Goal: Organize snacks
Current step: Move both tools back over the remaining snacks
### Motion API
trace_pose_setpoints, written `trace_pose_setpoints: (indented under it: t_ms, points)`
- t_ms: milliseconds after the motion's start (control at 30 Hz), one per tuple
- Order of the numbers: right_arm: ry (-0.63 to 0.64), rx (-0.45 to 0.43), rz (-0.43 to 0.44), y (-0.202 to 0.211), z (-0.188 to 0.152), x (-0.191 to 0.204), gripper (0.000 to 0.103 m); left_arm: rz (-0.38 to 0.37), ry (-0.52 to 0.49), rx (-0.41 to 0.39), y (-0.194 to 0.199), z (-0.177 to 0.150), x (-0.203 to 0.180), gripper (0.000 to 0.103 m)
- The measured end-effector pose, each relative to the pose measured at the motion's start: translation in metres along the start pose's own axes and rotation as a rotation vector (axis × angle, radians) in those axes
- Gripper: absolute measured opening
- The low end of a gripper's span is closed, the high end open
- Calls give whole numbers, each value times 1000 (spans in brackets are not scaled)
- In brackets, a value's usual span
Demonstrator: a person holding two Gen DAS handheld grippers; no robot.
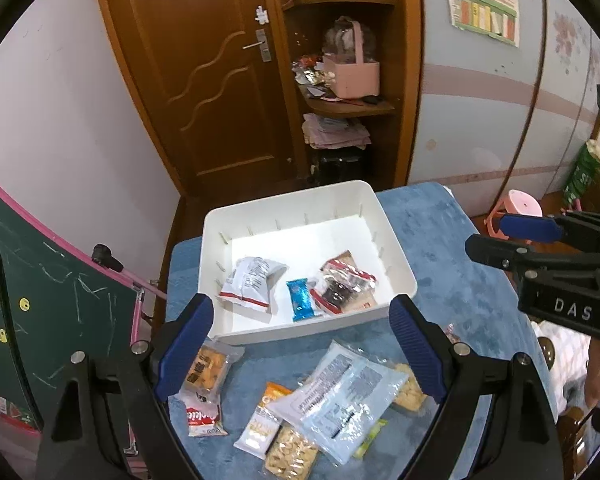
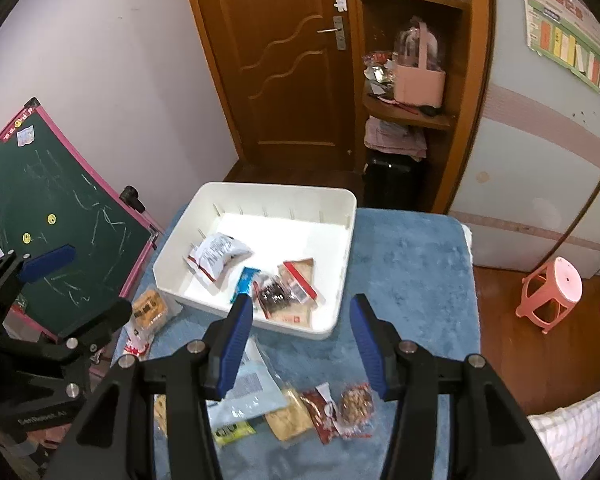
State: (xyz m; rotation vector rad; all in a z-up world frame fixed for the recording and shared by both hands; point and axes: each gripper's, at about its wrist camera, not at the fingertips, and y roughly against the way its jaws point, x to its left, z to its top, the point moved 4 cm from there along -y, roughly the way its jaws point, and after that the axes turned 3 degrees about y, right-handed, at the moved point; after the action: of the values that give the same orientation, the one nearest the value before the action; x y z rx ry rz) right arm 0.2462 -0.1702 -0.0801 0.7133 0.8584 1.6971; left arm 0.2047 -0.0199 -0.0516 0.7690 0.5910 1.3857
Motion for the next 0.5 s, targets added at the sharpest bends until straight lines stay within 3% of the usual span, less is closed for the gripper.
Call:
trace_pose_setpoints:
  t_ms: [233, 500]
  points:
    - [-21, 29, -35, 2, -25, -23, 51, -65, -43, 44, -6, -18, -20, 89]
    - [-63, 96, -51, -13, -55, -43, 51, -240, -83, 245, -55, -67, -37, 89]
